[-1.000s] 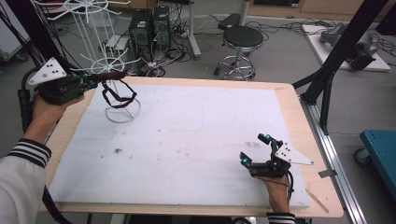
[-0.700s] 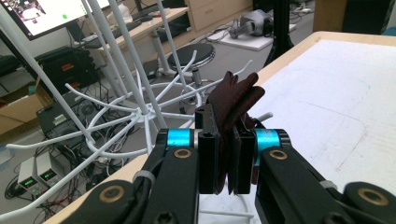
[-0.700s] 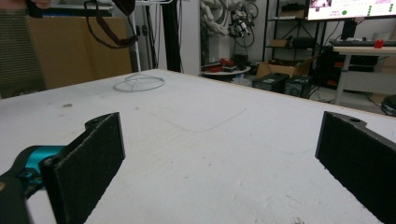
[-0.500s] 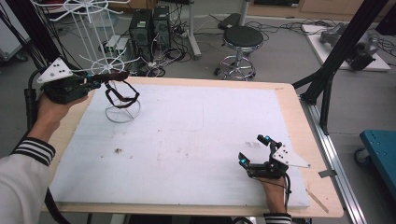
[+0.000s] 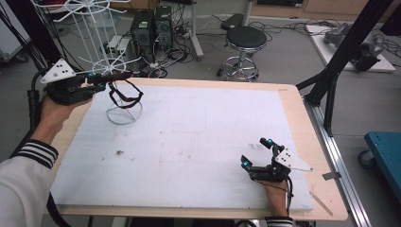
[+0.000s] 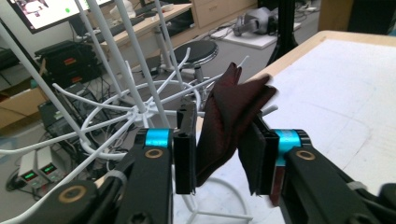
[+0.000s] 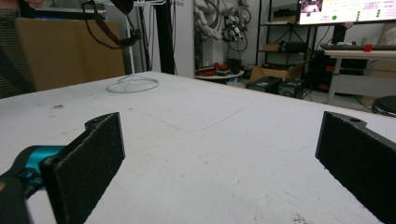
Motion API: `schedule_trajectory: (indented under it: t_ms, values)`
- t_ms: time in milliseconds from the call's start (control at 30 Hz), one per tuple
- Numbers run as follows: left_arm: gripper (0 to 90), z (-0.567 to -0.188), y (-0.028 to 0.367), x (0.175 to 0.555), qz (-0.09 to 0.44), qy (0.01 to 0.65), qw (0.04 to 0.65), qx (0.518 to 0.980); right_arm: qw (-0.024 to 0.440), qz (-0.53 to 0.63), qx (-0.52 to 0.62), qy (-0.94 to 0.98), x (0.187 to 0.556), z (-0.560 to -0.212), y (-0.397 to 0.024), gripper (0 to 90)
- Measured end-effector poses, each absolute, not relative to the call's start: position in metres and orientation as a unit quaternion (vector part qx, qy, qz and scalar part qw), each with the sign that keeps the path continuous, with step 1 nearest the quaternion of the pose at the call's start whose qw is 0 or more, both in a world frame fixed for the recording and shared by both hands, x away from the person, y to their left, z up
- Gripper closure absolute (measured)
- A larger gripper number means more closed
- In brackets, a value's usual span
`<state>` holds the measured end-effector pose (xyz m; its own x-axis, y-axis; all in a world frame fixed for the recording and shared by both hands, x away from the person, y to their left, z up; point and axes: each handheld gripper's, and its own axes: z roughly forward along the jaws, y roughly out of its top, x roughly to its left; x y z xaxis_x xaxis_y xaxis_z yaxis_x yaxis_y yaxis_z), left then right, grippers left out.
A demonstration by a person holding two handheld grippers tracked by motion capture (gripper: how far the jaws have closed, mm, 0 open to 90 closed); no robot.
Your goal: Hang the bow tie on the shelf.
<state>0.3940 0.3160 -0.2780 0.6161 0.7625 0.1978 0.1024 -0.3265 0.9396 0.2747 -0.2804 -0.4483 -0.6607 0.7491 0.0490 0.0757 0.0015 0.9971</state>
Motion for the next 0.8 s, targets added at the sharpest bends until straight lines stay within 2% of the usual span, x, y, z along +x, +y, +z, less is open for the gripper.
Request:
schedule_trajectory:
  t_ms: [233,433,533,800]
  values:
    - [50.8,-0.276,0.317,0.391,0.333,0.297,0.51,0.735,0.27,0.632,0.309,0.658,0.276,-0.449,-0.281,0.6]
    - [28.3,-0.273,0.319,0.39,0.342,0.305,0.523,0.719,0.265,0.63,0.312,0.66,0.276,-0.449,-0.28,0.6]
    - [24.9,-0.272,0.32,0.388,0.347,0.301,0.529,0.714,0.266,0.63,0.312,0.66,0.276,-0.449,-0.28,0.6]
    - [7.0,-0.268,0.318,0.38,0.34,0.282,0.549,0.71,0.269,0.629,0.312,0.659,0.277,-0.45,-0.28,0.6]
